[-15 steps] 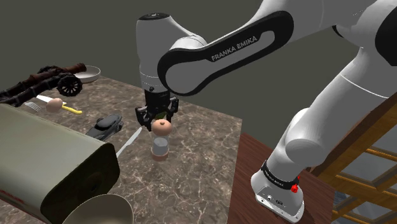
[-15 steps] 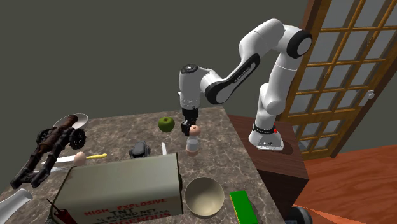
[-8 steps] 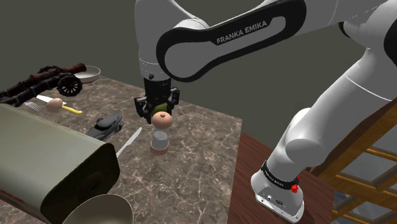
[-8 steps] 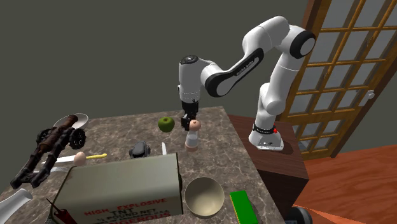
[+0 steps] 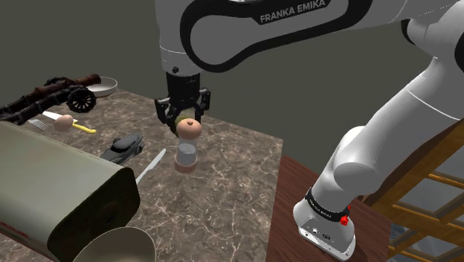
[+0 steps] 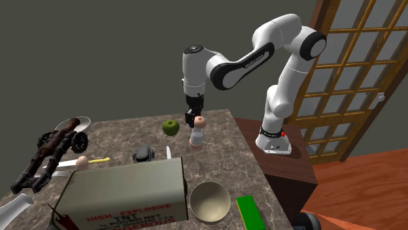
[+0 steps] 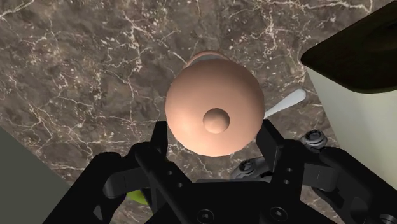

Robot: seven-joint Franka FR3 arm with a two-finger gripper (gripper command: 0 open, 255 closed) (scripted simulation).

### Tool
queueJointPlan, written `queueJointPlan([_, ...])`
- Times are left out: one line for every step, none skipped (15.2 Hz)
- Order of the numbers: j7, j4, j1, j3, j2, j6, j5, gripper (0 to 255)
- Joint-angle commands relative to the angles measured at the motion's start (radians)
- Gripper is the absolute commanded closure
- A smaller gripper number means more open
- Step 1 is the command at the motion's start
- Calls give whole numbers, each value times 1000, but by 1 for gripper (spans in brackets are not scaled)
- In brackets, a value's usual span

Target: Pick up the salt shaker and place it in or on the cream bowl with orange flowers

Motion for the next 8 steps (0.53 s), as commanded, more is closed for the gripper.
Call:
queueJointPlan([-7, 18, 0, -5, -11, -28, 4, 255])
queueJointPlan([-8, 29, -1, -6, -13, -41, 5, 255])
queueJointPlan([-10, 41, -1, -7, -15, -55, 6, 255])
queueJointPlan([-11, 52, -1, -8, -17, -68, 6, 255])
queueJointPlan([-12, 64, -1, -9, -19, -81, 7, 255])
queueJointPlan([-14, 76, -2, -11, -21, -95, 7, 255])
queueJointPlan([-15, 89, -2, -12, -22, -108, 7, 255])
queueJointPlan([-16, 101, -2, -13, -23, -122, 7, 255])
